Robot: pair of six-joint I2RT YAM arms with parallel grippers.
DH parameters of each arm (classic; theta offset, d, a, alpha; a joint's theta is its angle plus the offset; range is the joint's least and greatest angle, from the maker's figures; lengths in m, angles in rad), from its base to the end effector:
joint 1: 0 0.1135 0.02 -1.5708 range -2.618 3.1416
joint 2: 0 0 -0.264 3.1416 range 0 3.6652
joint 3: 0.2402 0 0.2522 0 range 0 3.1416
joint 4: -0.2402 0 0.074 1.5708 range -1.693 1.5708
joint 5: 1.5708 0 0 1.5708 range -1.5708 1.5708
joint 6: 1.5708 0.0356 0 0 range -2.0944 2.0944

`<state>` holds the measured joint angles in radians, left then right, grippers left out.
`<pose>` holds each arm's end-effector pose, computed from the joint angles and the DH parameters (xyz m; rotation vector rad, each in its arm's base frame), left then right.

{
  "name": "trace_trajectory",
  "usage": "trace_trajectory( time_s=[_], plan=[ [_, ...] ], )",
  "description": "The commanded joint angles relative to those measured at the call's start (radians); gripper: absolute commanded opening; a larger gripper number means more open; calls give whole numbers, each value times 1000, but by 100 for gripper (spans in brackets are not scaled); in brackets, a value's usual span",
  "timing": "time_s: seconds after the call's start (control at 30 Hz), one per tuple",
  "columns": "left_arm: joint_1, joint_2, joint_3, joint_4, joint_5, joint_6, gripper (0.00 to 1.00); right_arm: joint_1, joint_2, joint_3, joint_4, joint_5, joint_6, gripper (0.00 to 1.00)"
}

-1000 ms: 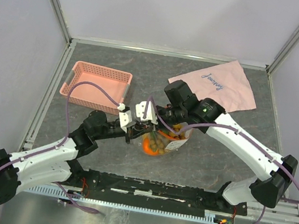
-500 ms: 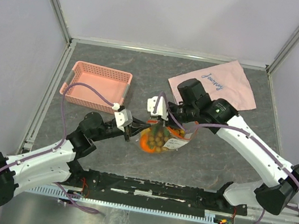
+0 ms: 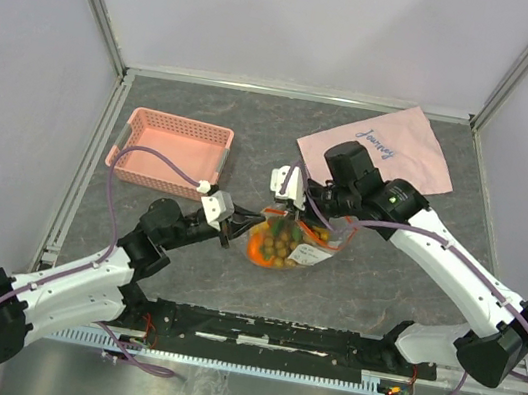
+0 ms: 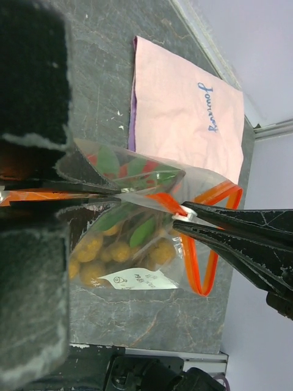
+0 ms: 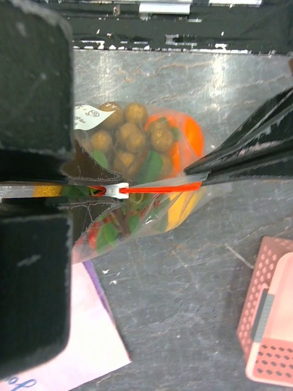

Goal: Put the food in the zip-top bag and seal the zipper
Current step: Zip the zipper food storage bag at the center of the board.

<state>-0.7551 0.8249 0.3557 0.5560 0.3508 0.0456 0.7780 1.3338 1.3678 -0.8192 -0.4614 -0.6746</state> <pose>0.1325 -0.1415 0.2595 0.8618 1.2835 -0.8274 0.1852 0.2048 0.3636 -1.7074 1.5826 0.5931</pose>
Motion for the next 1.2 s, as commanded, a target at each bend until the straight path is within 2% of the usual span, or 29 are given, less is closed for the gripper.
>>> trace_trajectory(
  time_s=[0.0, 0.1, 0.2, 0.3, 0.5, 0.63, 0.7, 0.83, 0.87, 1.17],
  plan=[
    [3, 17, 25, 22, 14, 4, 20, -22, -40, 11, 34, -18, 48, 2],
    [3, 28, 48, 11, 50, 13, 41, -22, -35, 16, 57, -61, 65, 2],
    [4, 32, 56, 37, 70, 11, 53, -21, -29, 17, 67, -78, 68, 2],
    [2, 52, 79, 42, 80, 13, 57, -22, -25, 22, 71, -98, 68, 2],
    [3, 148, 154, 45, 133, 26, 58, -21, -10, 40, 73, -152, 60, 1],
    [4, 183, 185, 46, 178, 33, 51, -20, 4, 70, 62, -156, 53, 2],
    [4, 186, 191, 43, 196, 35, 39, -21, 8, 83, 47, -156, 44, 2],
    [3, 168, 186, 42, 204, 41, 7, -21, 11, 102, 26, -137, 30, 2],
    [3, 161, 183, 41, 203, 42, 3, -21, 9, 105, 19, -128, 26, 2],
    [10, 86, 107, 88, 75, -15, 3, -60, -44, 105, -57, 47, 4, 2]
  ],
)
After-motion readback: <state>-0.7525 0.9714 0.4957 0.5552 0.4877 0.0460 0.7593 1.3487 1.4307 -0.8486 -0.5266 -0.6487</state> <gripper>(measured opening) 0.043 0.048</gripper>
